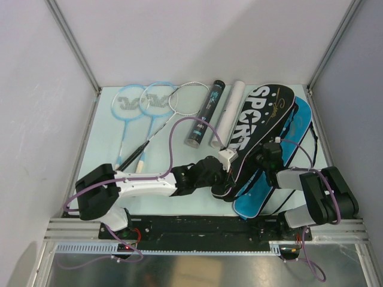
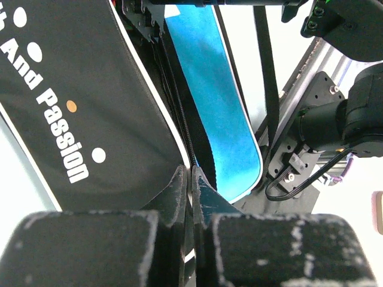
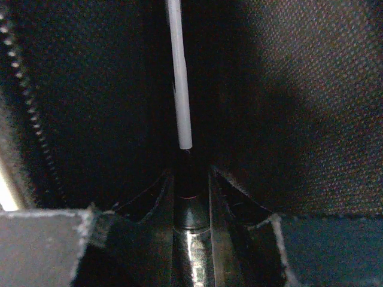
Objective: Pack up the badminton gear
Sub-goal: Place the racket in the racket bag, then pick up the racket from the center of the board.
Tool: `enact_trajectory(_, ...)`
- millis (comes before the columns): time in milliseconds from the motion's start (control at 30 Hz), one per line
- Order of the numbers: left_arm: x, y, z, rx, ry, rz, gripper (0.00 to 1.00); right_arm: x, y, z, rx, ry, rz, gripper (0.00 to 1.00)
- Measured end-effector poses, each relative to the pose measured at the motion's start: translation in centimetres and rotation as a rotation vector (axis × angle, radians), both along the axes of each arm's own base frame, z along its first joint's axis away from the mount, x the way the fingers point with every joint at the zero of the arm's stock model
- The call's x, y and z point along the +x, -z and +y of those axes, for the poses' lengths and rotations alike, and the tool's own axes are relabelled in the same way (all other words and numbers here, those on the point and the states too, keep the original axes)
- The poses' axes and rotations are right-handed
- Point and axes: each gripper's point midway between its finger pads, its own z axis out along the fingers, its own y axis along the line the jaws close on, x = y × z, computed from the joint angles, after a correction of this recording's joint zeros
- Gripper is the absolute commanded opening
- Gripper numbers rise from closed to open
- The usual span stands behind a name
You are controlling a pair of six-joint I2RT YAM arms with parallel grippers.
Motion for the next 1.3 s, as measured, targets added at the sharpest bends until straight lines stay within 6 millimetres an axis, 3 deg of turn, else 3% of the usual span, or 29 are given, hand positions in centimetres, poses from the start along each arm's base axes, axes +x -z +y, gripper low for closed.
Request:
enact_trajectory(167, -0.2, 0.7, 0.3, 0.027, -0.007, 0.014, 0.21, 0.0, 0.6, 0.3, -0.028, 0.004, 0.023, 0.42)
enact_trajectory(333, -0.5, 1.0, 0.8, 0.079, -0.019, 0.013, 0.44, -1.4, -0.1, -1.3, -0.107, 0.039, 0.049, 0.6)
enact_trajectory(500, 0.7, 0.1, 1.6, 0.123, -0.067, -0.017, 0.65, -3.0, -3.0, -3.2, -0.151, 0.064, 0.009, 0.63)
enact_trajectory(633, 1.9, -1.6, 2.9, 0.128, -0.109, -0.036, 0.7, -4.6, -4.2, -5.3, -0.181, 0.1, 0.009, 0.61)
enact_trajectory(767, 3.9, -4.1, 4.8, 0.134, -0.156, -0.085, 0.71, -6.0, -5.3, -6.0, -0.204, 0.096, -0.022, 0.6)
enact_trajectory(900, 8.8, -6.0, 9.6, 0.162, -0.288, -0.124, 0.73, -7.1, -7.2, -6.0, -0.217, 0.064, -0.103, 0.6)
enact_trajectory(967, 12.5, -6.3, 14.2, 0.215, -0.413, -0.142, 0.75, -7.6, -8.0, -5.9, -0.221, 0.041, -0.144, 0.6)
enact_trajectory(1067, 16.1, -5.8, 20.8, 0.318, -0.562, -0.146, 0.77, -8.3, -9.4, -5.7, -0.227, 0.011, -0.212, 0.6)
enact_trajectory(1200, 18.1, -4.4, 27.6, 0.467, -0.667, -0.104, 0.79, -9.3, -11.4, -5.5, -0.228, -0.013, -0.308, 0.6)
enact_trajectory(1300, 19.5, -3.7, 31.2, 0.567, -0.708, -0.081, 0.78, -9.8, -12.9, -5.1, -0.215, -0.036, -0.375, 0.6)
